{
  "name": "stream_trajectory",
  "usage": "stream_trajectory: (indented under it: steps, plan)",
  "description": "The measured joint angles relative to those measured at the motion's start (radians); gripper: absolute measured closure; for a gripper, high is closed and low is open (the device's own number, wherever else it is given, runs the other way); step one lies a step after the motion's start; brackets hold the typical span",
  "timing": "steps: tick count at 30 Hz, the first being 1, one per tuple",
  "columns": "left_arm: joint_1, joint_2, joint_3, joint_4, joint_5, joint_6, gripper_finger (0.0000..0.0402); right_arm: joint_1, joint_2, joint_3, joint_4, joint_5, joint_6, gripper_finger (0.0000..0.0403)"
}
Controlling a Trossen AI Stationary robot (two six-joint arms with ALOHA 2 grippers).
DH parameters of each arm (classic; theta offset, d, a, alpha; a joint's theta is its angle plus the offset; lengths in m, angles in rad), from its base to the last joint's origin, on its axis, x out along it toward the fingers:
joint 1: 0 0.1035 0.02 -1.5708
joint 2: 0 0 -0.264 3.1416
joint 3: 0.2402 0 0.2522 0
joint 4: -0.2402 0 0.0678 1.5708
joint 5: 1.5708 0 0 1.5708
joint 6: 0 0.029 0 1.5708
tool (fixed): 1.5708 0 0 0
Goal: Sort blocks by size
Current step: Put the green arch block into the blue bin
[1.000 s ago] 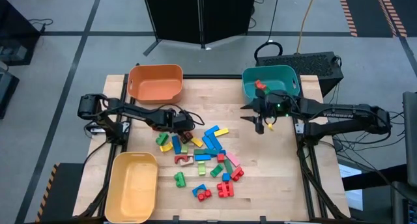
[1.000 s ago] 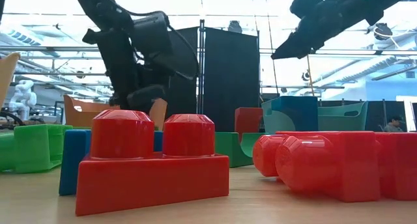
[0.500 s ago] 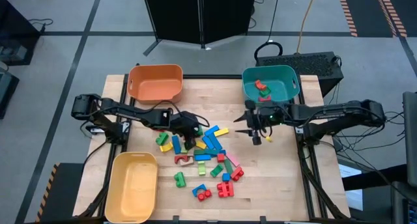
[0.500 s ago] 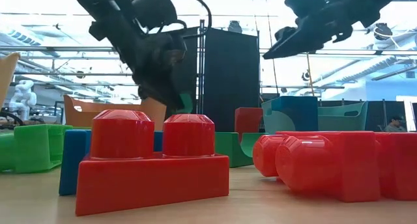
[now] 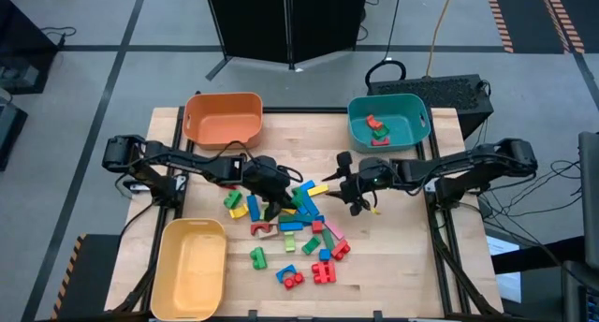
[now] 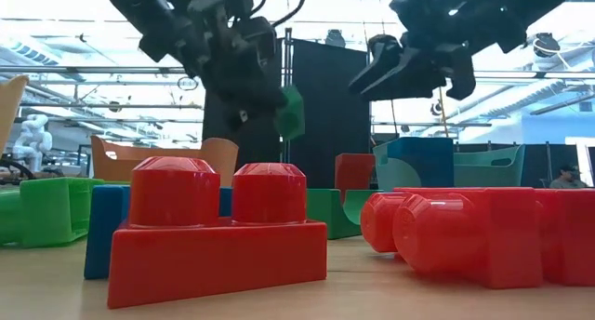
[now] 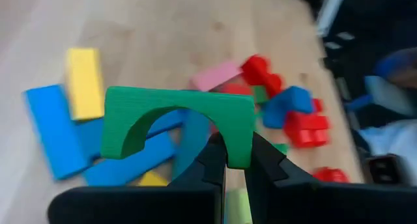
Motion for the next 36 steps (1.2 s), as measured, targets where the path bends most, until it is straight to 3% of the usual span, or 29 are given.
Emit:
stream_trajectory:
  steps: [8,19,28,36]
  plan:
    - [0.000,0.000,0.000,0.066,0.044,0.000,0.0379,0.040,0.085,0.000,0.145,-0.008,-0.113,0.0222]
    - [-0.021,0.000,0.000,0.097,0.047,0.021,0.0379,0.043,0.204,0.000,0.362,-0.067,-0.119,0.0222]
    - [-0.028,0.000,0.000,0.125,0.047,0.026,0.0379,0.044,0.208,0.006,0.380,-0.138,-0.122,0.0222]
    - [-0.028,0.001,0.000,0.144,0.047,-0.006,0.0379,0.046,0.223,0.027,0.366,-0.137,-0.153,0.0222]
